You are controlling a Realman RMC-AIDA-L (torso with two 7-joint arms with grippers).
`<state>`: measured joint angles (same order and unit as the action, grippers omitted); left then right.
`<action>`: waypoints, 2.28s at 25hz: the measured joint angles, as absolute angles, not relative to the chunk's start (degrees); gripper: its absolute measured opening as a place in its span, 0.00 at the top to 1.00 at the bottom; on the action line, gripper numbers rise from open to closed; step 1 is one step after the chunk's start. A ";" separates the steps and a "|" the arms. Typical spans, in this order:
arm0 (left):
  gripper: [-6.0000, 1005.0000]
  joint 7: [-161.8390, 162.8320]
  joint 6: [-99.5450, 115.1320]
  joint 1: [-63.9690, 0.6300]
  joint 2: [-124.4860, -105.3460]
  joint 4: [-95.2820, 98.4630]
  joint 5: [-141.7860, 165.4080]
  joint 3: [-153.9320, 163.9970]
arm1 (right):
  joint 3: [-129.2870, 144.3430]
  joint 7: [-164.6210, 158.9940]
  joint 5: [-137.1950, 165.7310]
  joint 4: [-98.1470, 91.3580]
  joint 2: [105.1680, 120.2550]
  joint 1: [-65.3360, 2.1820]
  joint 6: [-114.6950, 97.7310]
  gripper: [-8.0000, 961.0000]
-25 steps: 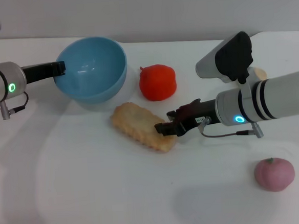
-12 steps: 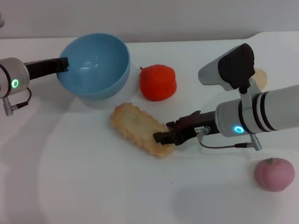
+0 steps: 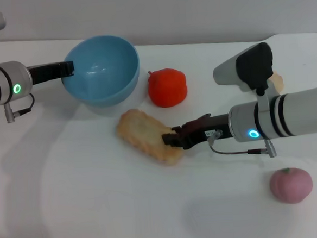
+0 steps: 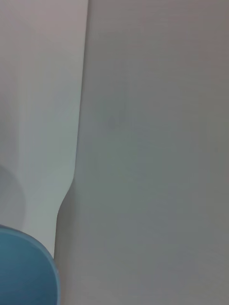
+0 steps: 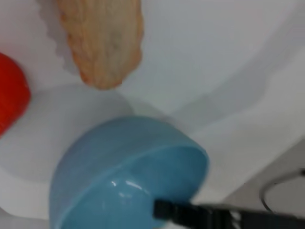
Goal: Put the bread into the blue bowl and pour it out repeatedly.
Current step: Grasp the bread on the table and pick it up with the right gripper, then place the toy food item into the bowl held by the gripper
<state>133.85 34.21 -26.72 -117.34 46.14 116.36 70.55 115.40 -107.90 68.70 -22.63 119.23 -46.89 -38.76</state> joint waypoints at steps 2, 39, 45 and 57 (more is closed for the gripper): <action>0.98 133.85 34.49 -26.72 -117.34 46.14 116.37 70.55 | 113.03 -107.59 68.76 -23.28 118.83 -46.38 -41.68 0.65; 0.98 141.33 51.08 -33.63 -118.04 46.88 127.67 71.99 | 67.96 -74.46 81.58 -36.83 118.96 -31.51 -72.57 0.87; 0.99 140.54 51.25 -33.84 -117.97 48.05 121.72 76.58 | 72.71 -73.09 81.52 -31.48 119.15 -36.32 -64.44 0.88; 0.99 140.47 51.73 -34.06 -117.88 49.62 118.57 77.74 | 83.83 -73.27 81.27 -31.22 119.53 -38.33 -53.00 0.80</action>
<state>140.47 51.73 -34.06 -117.88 49.62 118.57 77.74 83.83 -73.27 81.27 -31.22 119.53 -38.33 -53.00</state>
